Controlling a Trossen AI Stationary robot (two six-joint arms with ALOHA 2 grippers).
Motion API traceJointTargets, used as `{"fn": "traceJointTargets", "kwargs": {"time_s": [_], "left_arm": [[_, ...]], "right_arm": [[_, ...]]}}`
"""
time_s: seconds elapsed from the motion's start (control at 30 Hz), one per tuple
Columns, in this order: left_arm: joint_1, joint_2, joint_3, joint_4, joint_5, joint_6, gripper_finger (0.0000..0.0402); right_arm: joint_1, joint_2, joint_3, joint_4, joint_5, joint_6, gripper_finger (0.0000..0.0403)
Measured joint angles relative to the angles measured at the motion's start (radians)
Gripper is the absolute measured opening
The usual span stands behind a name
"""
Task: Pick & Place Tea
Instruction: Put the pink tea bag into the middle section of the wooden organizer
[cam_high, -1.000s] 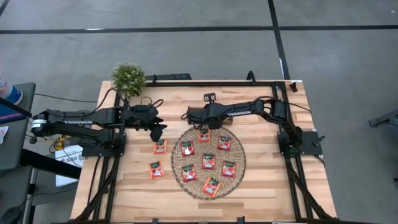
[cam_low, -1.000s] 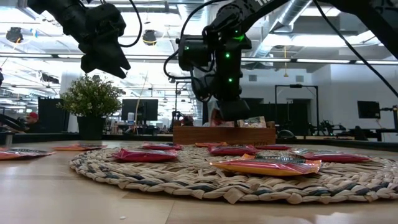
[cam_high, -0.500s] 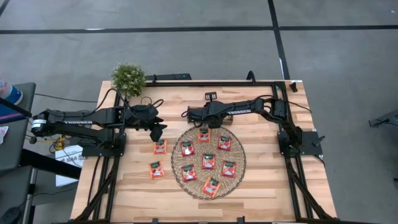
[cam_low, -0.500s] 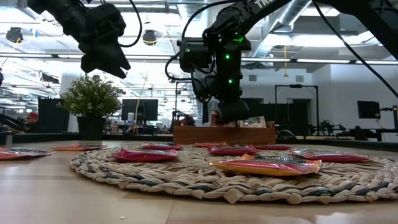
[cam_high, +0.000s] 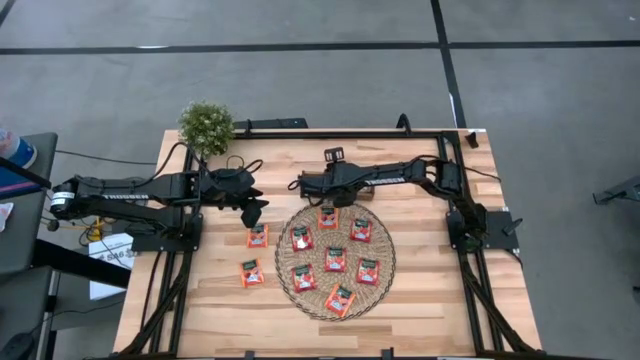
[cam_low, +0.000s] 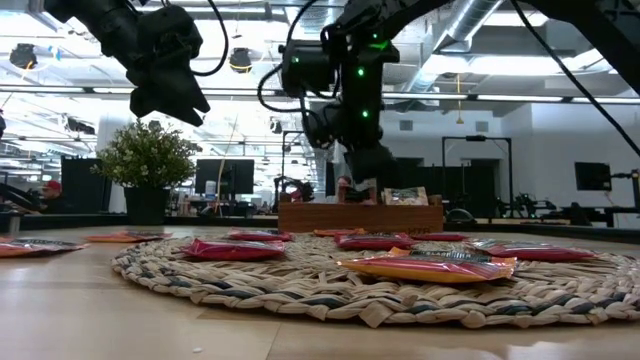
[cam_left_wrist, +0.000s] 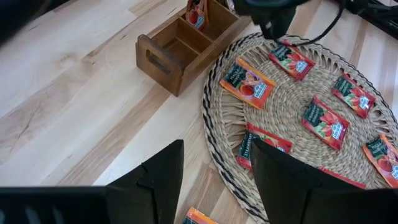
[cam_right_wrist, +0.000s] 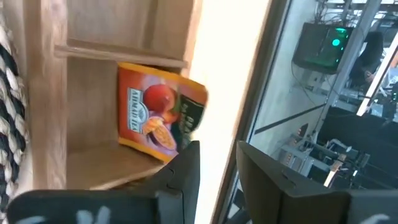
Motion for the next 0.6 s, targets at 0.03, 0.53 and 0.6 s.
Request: {"fn": "traceJointTargets", "kwargs": {"time_s": [0.03,0.53,0.6], "left_arm": [[0.0,0.0,0.0,0.0,0.0,0.0,0.0177],[0.0,0.0,0.0,0.0,0.001,-0.012,0.0177],[0.0,0.0,0.0,-0.001,0.001,-0.012,0.0177]], "right_arm": [[0.0,0.0,0.013,-0.021,0.0,0.0,0.0098],[0.053,-0.145,0.186,-0.373,-0.555,0.125,0.0098],[0.058,-0.167,0.168,-0.325,-0.686,0.132,0.0098]]}}
